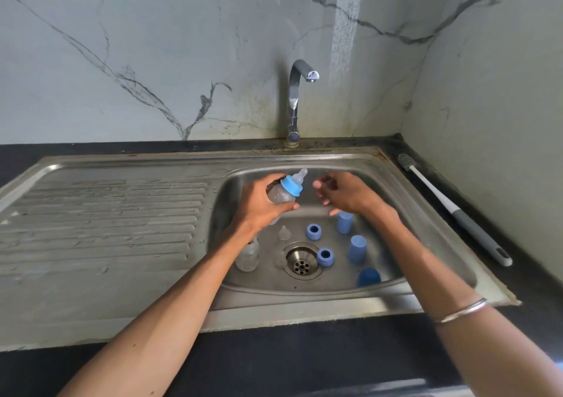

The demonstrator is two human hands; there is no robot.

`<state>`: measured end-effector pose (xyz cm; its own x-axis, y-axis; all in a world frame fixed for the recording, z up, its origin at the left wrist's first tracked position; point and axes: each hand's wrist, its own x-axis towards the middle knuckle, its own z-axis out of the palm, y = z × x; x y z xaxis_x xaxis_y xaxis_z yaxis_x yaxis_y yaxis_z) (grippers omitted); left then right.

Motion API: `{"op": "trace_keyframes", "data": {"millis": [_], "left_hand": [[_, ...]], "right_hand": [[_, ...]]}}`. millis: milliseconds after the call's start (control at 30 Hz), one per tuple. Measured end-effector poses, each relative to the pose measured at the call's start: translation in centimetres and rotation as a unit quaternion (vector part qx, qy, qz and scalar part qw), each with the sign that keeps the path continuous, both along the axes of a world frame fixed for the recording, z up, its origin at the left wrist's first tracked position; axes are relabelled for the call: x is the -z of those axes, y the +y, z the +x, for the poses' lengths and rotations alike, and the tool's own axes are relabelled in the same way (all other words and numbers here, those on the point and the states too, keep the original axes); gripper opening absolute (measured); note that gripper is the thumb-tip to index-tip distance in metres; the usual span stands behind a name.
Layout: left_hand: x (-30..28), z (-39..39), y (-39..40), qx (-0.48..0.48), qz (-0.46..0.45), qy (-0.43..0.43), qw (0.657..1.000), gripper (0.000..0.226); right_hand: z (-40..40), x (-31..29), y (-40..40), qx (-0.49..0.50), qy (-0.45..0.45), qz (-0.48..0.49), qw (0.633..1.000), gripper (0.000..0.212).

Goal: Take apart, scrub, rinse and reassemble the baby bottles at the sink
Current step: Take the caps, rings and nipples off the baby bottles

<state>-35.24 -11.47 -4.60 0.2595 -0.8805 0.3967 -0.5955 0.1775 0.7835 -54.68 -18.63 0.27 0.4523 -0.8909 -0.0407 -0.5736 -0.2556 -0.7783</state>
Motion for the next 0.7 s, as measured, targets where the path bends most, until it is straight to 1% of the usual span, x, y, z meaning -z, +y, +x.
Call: {"op": "trace_keyframes", "data": {"millis": [133,267,400,500,567,700], "left_hand": [[-0.1,0.1,-0.1,-0.017,0.001,0.011,1.0,0.066],[-0.8,0.1,0.2,-0.032,-0.002,0.045,0.998,0.056],[-1.0,0.0,0.4,-0.034,0.004,0.046,0.998,0.055],[-0.8,-0.5,0.6,-0.045,0.017,0.003,0.999,0.064],[-0.5,-0.7,0.5,-0.052,0.024,-0.01,0.998,0.065],[-0.7,-0.7,0.4,-0.027,0.037,0.022,0.999,0.059]], "right_hand": [[3.2,0.8,1.3,-0.007,-0.073,-0.021,0.997,0.039],[5.6,1.5,1.8,0.059,-0.102,-0.043,0.992,0.054],[6.2,1.8,2.0,0.085,-0.152,-0.033,0.984,0.055],[5.8,1.6,2.2,0.091,-0.171,-0.049,0.98,0.053],[5.6,1.6,2.3,0.089,-0.17,-0.057,0.98,0.052],[5.5,1.1,2.3,0.097,-0.179,-0.07,0.977,0.051]]}}
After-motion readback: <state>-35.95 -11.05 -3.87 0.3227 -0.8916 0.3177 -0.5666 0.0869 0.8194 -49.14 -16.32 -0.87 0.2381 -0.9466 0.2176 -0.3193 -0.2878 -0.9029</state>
